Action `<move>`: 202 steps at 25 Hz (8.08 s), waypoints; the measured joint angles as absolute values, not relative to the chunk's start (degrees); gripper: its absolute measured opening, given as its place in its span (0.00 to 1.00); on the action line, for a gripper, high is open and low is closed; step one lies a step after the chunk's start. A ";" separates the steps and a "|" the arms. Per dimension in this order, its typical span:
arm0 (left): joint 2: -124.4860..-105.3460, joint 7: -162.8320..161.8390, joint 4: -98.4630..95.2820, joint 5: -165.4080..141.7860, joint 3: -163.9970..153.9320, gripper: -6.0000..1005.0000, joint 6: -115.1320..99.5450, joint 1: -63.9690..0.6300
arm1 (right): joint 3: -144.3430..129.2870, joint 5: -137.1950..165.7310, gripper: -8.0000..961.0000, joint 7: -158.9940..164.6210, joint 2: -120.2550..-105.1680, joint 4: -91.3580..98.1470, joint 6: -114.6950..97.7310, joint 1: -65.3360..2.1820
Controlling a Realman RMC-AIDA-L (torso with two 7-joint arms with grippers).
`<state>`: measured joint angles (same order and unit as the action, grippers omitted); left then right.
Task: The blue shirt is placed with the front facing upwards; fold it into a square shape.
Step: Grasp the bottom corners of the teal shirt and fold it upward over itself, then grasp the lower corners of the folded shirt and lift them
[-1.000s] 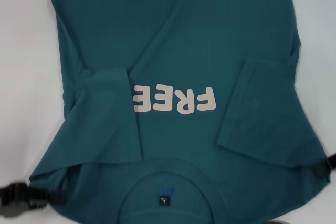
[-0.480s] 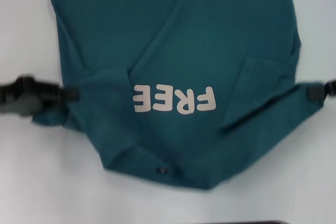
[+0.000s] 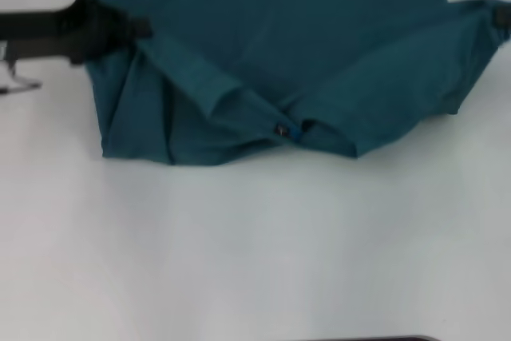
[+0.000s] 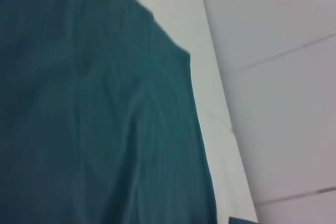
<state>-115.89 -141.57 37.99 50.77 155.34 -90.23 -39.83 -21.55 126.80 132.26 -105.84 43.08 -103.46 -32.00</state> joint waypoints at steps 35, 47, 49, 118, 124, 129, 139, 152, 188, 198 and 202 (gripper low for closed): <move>-118.56 -144.41 36.22 50.80 144.11 0.02 -60.98 -51.64 | -42.98 128.20 0.04 135.50 -109.83 42.64 -65.11 -43.30; -119.27 -144.21 35.92 50.80 139.02 0.02 -53.40 -53.52 | -44.86 137.25 0.04 135.27 -111.30 39.50 -56.78 -46.03; -119.16 -144.19 35.93 50.79 139.00 0.02 -53.05 -53.76 | -45.17 138.04 0.04 135.53 -111.32 39.49 -55.71 -46.04; -118.49 -149.72 34.69 50.18 131.95 0.24 -42.56 -51.79 | -55.22 157.65 0.25 138.57 -115.84 37.70 -38.43 -50.14; -117.93 -151.33 34.87 50.28 132.18 0.48 -43.33 -49.71 | -55.12 162.57 0.38 142.56 -115.64 37.66 -40.11 -50.32; -117.61 -151.44 35.04 50.69 132.34 0.58 -43.99 -48.94 | -54.96 162.66 0.60 142.70 -115.07 38.93 -43.28 -49.66; -116.37 -152.16 34.23 50.21 131.66 0.61 -47.29 -50.44 | -55.07 161.64 0.81 141.84 -117.50 47.72 -49.42 -46.27; -112.07 -156.26 34.16 49.11 131.27 0.61 -59.74 -50.94 | -55.24 161.35 0.80 139.09 -119.33 51.49 -56.85 -43.63; -116.55 -139.09 41.64 64.47 141.78 0.60 -75.28 -30.61 | -29.69 104.94 0.80 113.18 -113.78 41.83 -94.60 -19.55; -116.35 -140.01 40.76 61.44 141.73 0.62 -74.35 -29.80 | -29.86 104.95 0.80 113.37 -113.65 40.73 -92.96 -19.95; -116.57 -140.91 40.44 59.86 141.73 0.65 -73.54 -30.05 | -29.59 104.94 0.80 112.99 -113.64 40.71 -92.86 -19.75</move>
<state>-116.57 -140.91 40.44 59.86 141.73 -73.54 -30.05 -29.59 104.94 113.00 -113.64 40.71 -92.86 -19.75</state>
